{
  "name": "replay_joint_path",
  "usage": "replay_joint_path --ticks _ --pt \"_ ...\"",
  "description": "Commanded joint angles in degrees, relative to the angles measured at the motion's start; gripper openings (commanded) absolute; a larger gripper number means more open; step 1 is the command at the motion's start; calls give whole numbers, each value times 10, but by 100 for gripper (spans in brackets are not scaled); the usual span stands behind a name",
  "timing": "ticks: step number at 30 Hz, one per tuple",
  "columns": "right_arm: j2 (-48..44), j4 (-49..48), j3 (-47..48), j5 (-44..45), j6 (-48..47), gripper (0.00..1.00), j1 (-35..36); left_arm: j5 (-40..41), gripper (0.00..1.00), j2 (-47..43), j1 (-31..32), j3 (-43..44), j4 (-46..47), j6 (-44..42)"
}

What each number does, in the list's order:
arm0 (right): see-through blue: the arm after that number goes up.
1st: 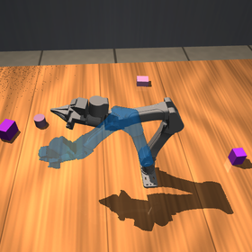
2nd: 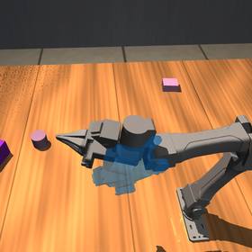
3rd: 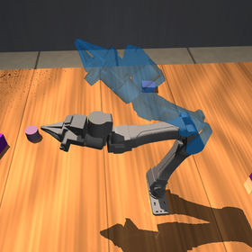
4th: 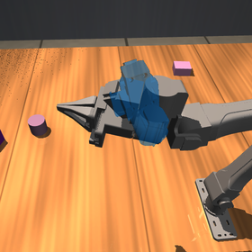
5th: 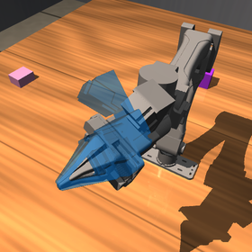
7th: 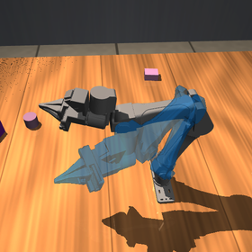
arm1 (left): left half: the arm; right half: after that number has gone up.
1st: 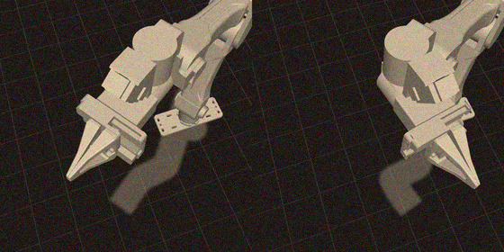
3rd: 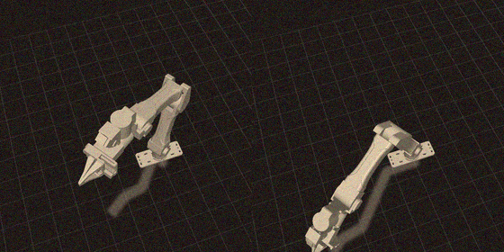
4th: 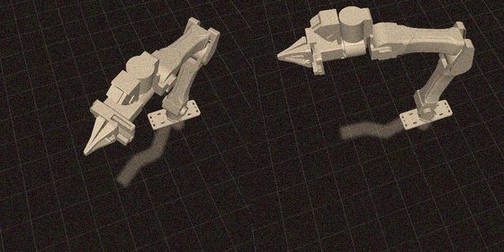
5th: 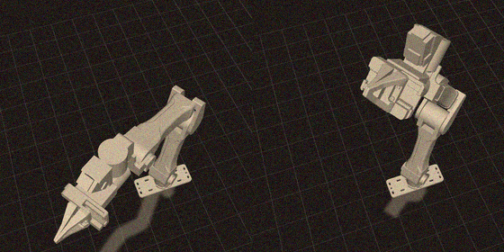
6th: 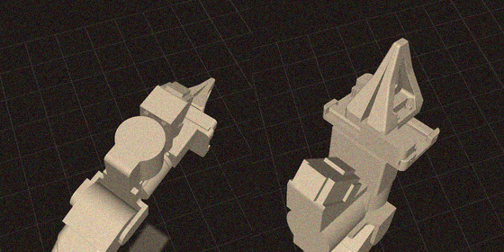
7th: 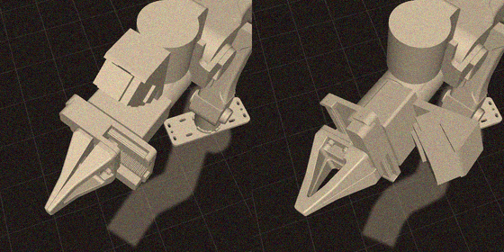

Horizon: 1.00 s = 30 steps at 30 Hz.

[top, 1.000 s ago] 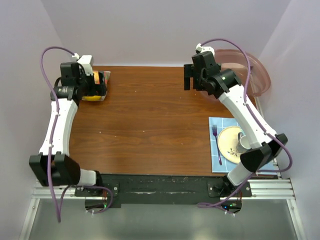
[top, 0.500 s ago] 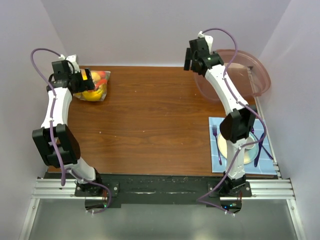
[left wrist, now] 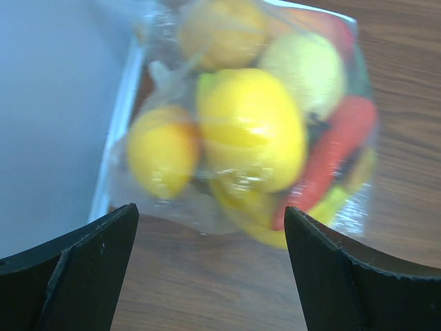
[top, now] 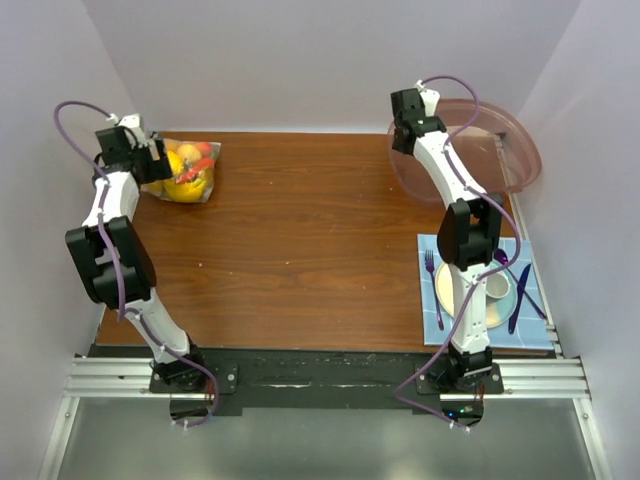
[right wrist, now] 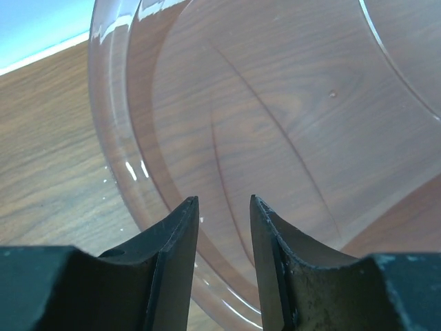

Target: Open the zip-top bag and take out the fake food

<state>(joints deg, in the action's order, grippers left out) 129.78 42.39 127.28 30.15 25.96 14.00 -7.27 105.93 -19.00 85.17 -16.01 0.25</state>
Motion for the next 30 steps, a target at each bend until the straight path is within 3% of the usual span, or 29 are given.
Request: replay_joint_path --ticks 1,5,9,16,20,25,30 --pt "13 -23 -37 14 3 40 3 -17 92 4 -36 -14 53 -7" --pt "18 -25 -70 13 -6 38 3 -19 95 -4 -37 -47 89 17" --pt "37 -8 -64 5 -18 35 4 -63 96 -13 -37 -101 197 30" --pt "47 -1 -75 -18 -34 30 16 -107 96 56 -36 -83 278 68" --pt "44 6 -90 -30 -41 28 38 -175 86 85 -34 -76 287 77" --pt "23 -4 -124 -49 -32 25 93 -199 76 92 -23 -107 309 56" --pt "15 -3 -137 -78 -13 22 153 -238 51 87 -20 -132 313 37"
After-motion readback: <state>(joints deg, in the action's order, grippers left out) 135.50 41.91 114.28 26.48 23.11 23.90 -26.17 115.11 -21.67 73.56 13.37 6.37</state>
